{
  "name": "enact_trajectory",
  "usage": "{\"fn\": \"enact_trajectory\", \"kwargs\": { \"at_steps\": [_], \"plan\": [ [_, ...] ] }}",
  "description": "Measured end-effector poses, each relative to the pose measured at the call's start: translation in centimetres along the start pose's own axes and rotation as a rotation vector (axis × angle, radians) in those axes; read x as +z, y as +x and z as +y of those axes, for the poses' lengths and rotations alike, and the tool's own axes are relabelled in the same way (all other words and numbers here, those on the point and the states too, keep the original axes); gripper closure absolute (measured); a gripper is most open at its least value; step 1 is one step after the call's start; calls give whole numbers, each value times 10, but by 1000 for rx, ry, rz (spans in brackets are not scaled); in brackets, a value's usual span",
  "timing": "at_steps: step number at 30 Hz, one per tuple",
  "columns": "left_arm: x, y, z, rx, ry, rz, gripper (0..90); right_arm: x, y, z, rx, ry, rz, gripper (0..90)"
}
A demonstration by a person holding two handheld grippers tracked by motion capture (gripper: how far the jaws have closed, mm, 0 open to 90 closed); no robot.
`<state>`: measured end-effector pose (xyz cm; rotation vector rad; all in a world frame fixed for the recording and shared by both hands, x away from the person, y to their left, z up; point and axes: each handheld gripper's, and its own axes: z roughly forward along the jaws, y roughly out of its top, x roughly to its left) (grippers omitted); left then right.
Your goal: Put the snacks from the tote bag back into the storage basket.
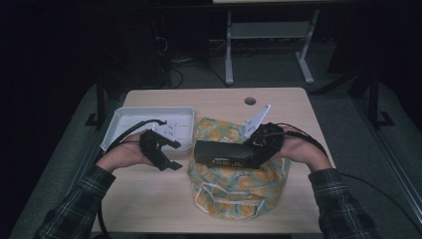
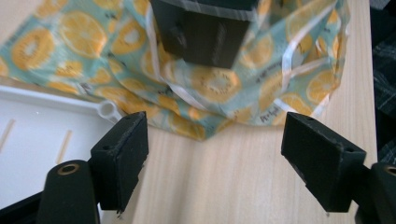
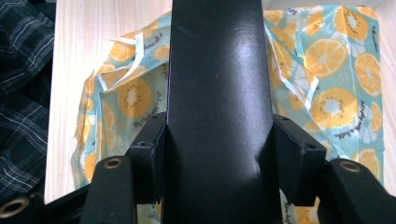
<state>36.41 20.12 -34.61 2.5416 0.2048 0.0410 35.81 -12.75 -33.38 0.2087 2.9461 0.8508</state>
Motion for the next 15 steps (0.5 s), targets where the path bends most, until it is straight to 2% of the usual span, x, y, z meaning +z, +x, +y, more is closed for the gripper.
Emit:
{"fn": "enact_trajectory", "kwargs": {
  "at_steps": [3, 8, 15],
  "plan": [
    [-4, 1, 6, 26, 16, 10, 197, 2, 0, 4, -8, 2, 7, 420],
    [-8, 0, 19, 47, 26, 14, 185, 9, 2, 10, -26, 10, 15, 420],
    [-4, -4, 32, 80, 46, 18, 170, 19, 1, 19, -47, 7, 33, 420]
  ]
}}
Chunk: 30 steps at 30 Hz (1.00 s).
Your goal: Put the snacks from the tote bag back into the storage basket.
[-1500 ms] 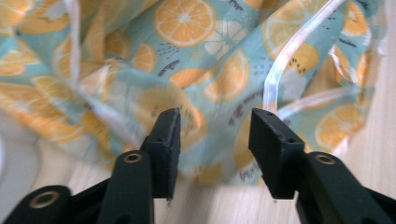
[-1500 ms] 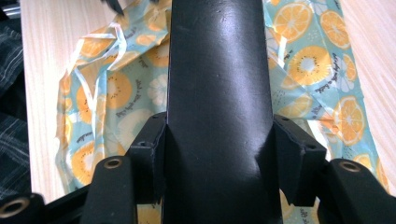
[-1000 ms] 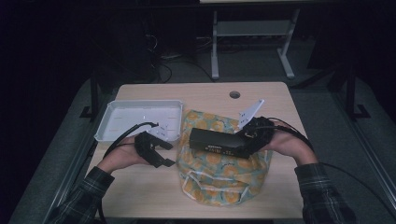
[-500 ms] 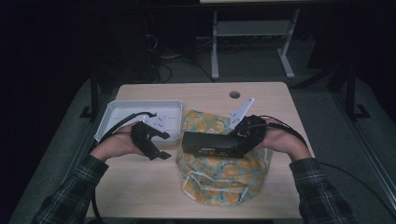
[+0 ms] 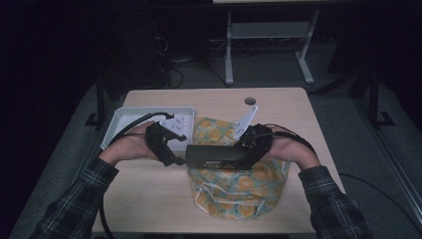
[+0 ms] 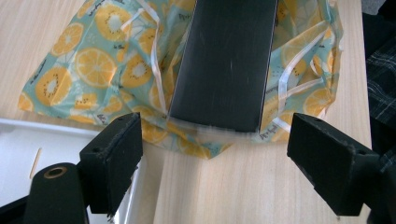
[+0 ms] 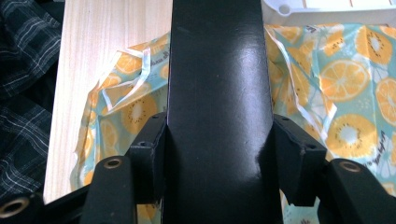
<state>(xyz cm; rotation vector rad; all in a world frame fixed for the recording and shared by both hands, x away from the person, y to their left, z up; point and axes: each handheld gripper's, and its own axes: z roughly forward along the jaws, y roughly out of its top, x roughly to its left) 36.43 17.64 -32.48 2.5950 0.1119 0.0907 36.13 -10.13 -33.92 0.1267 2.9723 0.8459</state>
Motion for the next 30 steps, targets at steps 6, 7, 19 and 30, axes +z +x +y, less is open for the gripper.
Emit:
{"fn": "enact_trajectory", "kwargs": {
  "at_steps": [6, 7, 19, 30],
  "plan": [
    [3, -5, 5, 6, 26, 14, 165, 10, -5, 17, -50, -7, 22, 420],
    [3, -6, 6, 4, 29, 13, 164, 11, -6, 21, -60, -15, 26, 420],
    [9, -8, 7, 15, 98, 25, 245, 26, -10, 47, -130, -32, 72, 420],
    [12, -6, 7, 32, 117, -7, 402, 25, -10, 47, -118, -36, 64, 420]
  ]
}}
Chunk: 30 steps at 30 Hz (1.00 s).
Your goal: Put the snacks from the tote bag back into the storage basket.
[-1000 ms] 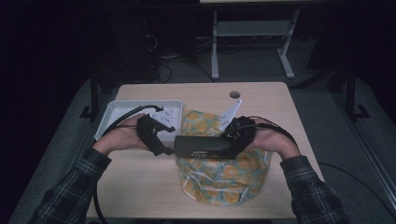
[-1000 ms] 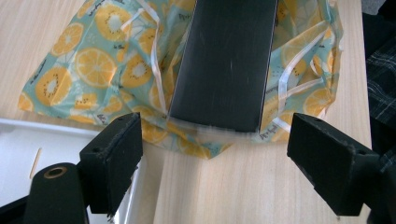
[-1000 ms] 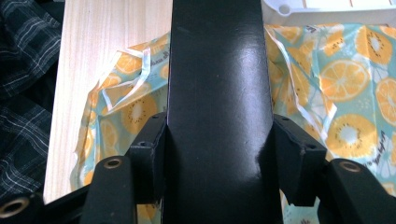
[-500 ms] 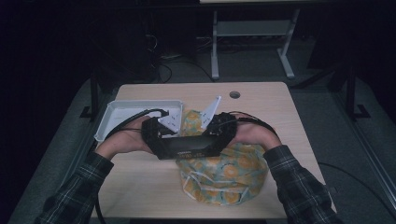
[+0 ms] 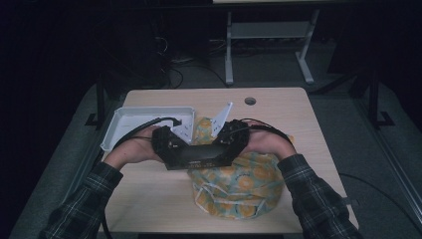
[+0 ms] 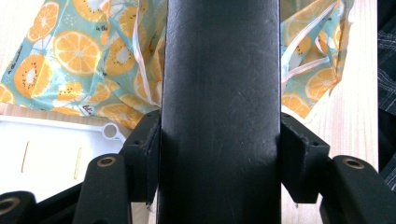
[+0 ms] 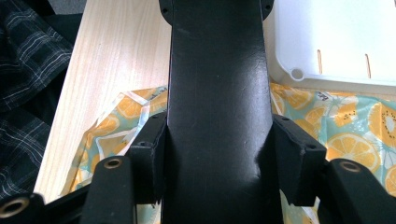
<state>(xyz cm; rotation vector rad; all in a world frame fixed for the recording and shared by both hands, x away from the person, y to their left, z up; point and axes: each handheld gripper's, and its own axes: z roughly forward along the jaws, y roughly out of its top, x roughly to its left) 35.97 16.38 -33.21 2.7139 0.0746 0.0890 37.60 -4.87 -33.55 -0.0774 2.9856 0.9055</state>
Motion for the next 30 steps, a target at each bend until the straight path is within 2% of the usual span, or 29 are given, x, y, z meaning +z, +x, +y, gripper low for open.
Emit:
{"fn": "enact_trajectory", "kwargs": {
  "at_steps": [12, 15, 18, 22, 25, 28, 29, 30],
  "plan": [
    [0, 2, -2, 8, 11, -25, 425, 3, 1, 3, 12, 5, 4, 411],
    [-2, 3, -2, 15, 16, -26, 426, 3, 1, 3, 27, 2, 6, 368],
    [-5, 4, -2, 18, 15, -23, 426, 1, 2, 3, 37, -19, -9, 291],
    [-8, 6, -3, 18, 12, -32, 426, -5, 1, -3, 62, -63, -28, 233],
    [-8, 7, -5, 15, 13, -33, 426, -11, 3, -8, 107, -72, -47, 191],
    [-10, 9, -5, 24, 32, -38, 426, -16, 3, -16, 129, -103, -70, 171],
    [-10, 9, -6, 23, 28, -37, 426, -17, 2, -19, 124, -120, -80, 169],
    [-11, 10, -6, 19, 26, -41, 426, -19, 4, -23, 140, -134, -81, 167]
  ]
}}
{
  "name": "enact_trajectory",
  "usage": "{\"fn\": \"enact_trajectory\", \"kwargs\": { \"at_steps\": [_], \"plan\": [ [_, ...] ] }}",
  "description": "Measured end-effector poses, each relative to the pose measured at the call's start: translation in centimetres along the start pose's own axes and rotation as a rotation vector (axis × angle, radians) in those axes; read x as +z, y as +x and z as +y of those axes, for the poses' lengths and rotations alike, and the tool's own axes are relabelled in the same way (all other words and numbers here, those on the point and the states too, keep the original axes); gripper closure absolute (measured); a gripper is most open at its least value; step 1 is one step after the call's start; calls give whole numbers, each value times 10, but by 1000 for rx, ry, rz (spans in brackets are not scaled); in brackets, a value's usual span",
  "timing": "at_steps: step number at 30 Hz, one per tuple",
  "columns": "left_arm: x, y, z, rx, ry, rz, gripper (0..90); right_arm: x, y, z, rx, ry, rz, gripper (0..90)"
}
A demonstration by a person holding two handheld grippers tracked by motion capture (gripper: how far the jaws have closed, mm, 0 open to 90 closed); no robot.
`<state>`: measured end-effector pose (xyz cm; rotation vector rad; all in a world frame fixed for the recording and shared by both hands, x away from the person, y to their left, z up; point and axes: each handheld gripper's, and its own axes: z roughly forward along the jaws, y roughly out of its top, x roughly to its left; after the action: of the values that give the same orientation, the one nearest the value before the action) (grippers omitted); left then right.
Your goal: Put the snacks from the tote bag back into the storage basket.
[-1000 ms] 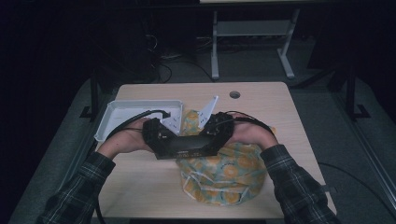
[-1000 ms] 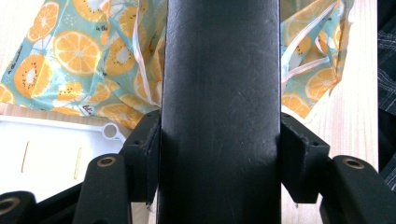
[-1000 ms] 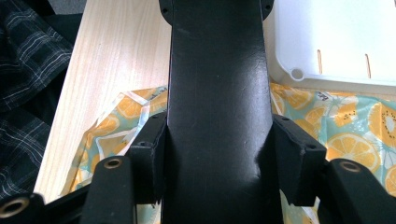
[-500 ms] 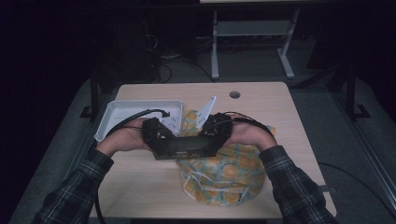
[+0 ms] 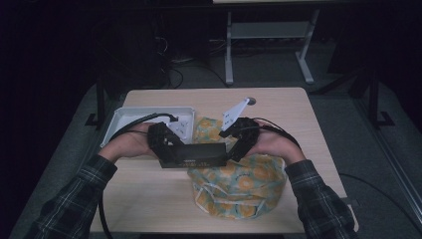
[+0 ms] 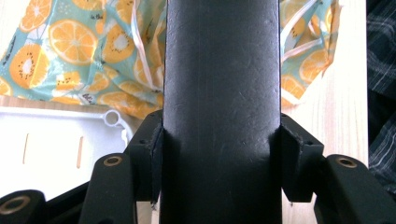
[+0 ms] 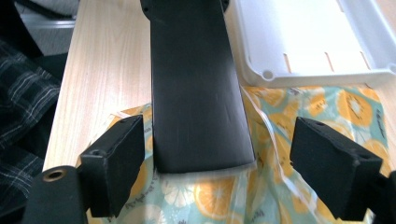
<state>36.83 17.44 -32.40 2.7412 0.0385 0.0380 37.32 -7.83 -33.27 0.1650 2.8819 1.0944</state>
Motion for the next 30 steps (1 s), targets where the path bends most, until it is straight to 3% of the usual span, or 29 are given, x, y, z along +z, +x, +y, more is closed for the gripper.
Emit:
{"fn": "enact_trajectory", "kwargs": {
  "at_steps": [6, 9, 14, 23, 30],
  "plan": [
    [-4, 5, -2, -1, 12, -3, 426, -13, 5, -27, 59, -28, -71, 157],
    [-8, 8, 0, 14, 47, 11, 426, -19, 9, -41, 91, -38, -108, 155],
    [-19, 16, 1, 3, 30, 16, 426, -28, 15, -66, 176, -53, -148, 149],
    [-23, 31, -13, -11, 42, 25, 426, -47, 30, -108, 283, -85, -258, 147],
    [-32, 46, -22, -13, 74, 45, 427, -55, 42, -141, 356, -87, -299, 148]
  ]
}}
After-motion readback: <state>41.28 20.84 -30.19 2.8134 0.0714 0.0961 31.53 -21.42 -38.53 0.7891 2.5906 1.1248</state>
